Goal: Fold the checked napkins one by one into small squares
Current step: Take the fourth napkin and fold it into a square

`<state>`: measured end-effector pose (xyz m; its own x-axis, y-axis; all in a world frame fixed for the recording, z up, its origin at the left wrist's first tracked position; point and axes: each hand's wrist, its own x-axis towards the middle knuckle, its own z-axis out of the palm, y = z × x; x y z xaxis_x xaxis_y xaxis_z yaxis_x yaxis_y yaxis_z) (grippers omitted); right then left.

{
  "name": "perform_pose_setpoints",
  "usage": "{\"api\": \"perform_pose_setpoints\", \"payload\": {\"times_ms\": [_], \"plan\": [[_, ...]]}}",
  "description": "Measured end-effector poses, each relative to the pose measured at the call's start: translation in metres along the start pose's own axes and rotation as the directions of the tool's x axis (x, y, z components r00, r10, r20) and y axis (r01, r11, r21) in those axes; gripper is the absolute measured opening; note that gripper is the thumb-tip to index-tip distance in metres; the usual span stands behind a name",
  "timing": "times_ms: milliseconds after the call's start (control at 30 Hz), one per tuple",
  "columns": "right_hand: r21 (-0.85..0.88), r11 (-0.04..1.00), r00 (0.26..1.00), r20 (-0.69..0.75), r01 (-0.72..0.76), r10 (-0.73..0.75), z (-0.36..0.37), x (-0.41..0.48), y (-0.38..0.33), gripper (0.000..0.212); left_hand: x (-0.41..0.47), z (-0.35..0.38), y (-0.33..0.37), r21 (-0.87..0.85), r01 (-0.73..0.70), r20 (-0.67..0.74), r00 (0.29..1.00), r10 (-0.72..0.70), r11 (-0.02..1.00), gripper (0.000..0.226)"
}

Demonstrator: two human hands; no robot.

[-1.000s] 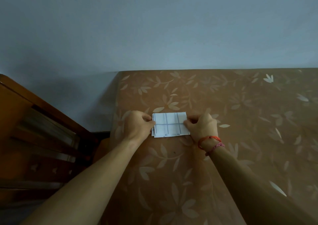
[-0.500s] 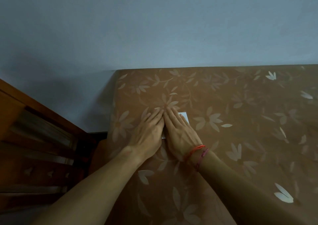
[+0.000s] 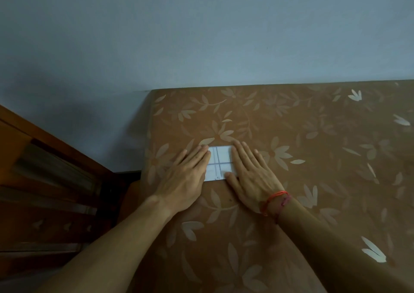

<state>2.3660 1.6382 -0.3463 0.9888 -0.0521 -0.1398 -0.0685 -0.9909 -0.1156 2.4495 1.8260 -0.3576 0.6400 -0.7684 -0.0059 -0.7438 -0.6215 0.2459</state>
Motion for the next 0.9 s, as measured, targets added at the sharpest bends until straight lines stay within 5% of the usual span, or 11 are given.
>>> {"api": "perform_pose_setpoints", "payload": {"times_ms": [300,433,500,533,633,700,767,900], "plan": [[-0.059,0.997,0.999,0.007,-0.045,0.046,0.002,-0.004,0.005,0.078,-0.002,0.0,0.001,0.017,-0.003,0.029,1.0,0.003,1.0,0.066],[0.152,0.984,0.994,0.08,-0.087,0.076,-0.012,-0.001,0.002,0.078,0.003,-0.019,0.014,-0.298,0.129,0.07,0.991,-0.113,0.946,0.051],[0.42,0.878,0.974,0.101,-0.229,0.205,-0.039,-0.009,-0.001,0.062,0.007,-0.035,0.022,-0.513,0.258,0.057,0.962,-0.267,0.818,0.05],[0.561,0.746,0.93,0.145,-0.358,0.337,-0.052,-0.011,-0.002,0.044,0.008,-0.04,0.023,-0.596,0.327,0.051,0.927,-0.371,0.734,0.047],[0.689,0.394,0.773,0.402,-0.609,0.492,-0.052,-0.022,0.012,0.025,0.008,-0.046,0.023,-0.886,0.377,0.149,0.782,-0.605,0.269,0.036],[0.783,0.304,0.791,0.356,-0.543,0.497,-0.051,-0.026,0.007,0.028,0.004,-0.045,0.023,-0.95,0.31,0.25,0.716,-0.652,-0.024,0.03],[0.914,0.034,0.773,0.321,-0.404,0.547,-0.049,-0.021,0.002,0.031,-0.002,-0.044,0.026,-0.942,0.274,0.331,0.678,-0.656,-0.191,0.031],[0.955,-0.105,0.826,0.294,-0.279,0.481,-0.055,-0.028,-0.004,0.024,-0.007,-0.043,0.033,-0.929,0.258,0.369,0.665,-0.649,-0.264,0.035]]}}
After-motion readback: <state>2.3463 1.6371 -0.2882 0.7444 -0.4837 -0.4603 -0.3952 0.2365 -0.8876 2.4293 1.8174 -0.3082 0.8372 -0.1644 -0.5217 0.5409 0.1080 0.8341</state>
